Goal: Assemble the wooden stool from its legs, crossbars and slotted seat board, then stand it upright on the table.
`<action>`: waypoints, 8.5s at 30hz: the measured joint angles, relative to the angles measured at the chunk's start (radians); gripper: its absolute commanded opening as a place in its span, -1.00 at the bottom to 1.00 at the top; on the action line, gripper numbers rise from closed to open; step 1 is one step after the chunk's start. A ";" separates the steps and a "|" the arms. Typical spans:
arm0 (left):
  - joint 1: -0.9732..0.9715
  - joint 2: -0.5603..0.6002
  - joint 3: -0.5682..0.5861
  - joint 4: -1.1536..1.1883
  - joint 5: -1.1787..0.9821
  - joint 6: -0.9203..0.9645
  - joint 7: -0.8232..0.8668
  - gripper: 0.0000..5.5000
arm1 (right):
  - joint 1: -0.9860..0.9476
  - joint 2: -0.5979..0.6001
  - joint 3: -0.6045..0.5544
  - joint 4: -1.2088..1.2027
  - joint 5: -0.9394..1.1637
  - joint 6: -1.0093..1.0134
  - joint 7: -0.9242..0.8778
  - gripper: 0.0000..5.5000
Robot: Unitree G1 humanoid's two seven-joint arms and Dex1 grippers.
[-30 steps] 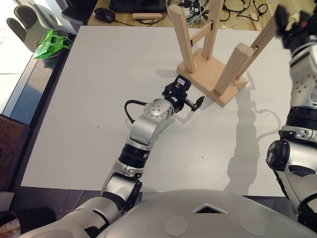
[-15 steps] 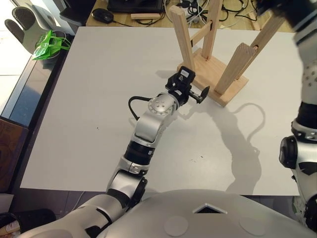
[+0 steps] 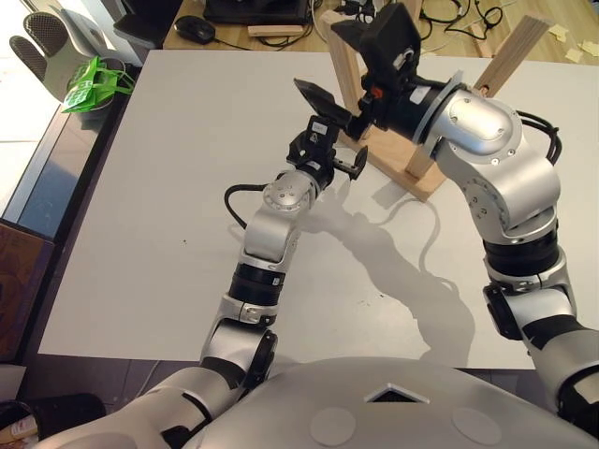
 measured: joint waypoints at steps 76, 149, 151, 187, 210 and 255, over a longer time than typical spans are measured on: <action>-0.009 0.023 -0.116 0.250 0.132 -0.051 -0.211 -1.00 | 0.377 -0.444 -0.273 0.773 -0.160 -0.412 0.582 -1.00; 0.065 0.144 0.055 -0.113 -0.074 0.158 -0.328 -1.00 | 0.437 -0.407 -0.466 0.446 0.079 -0.023 0.681 -1.00; 0.065 0.144 0.055 -0.113 -0.074 0.158 -0.328 -1.00 | 0.437 -0.407 -0.467 0.444 0.080 -0.019 0.681 -1.00; 0.051 0.103 0.179 -0.151 -0.222 0.194 -0.319 -1.00 | 0.421 -0.405 -0.543 0.381 0.163 0.052 0.678 -1.00; 0.050 0.089 0.208 -0.175 -0.272 0.179 -0.307 -1.00 | 0.398 -0.388 -0.579 0.380 0.190 0.056 0.655 -1.00; -0.087 0.034 0.033 0.433 0.030 -0.145 -0.098 -1.00 | 0.281 -0.376 -0.328 0.898 -0.126 -0.419 0.485 -1.00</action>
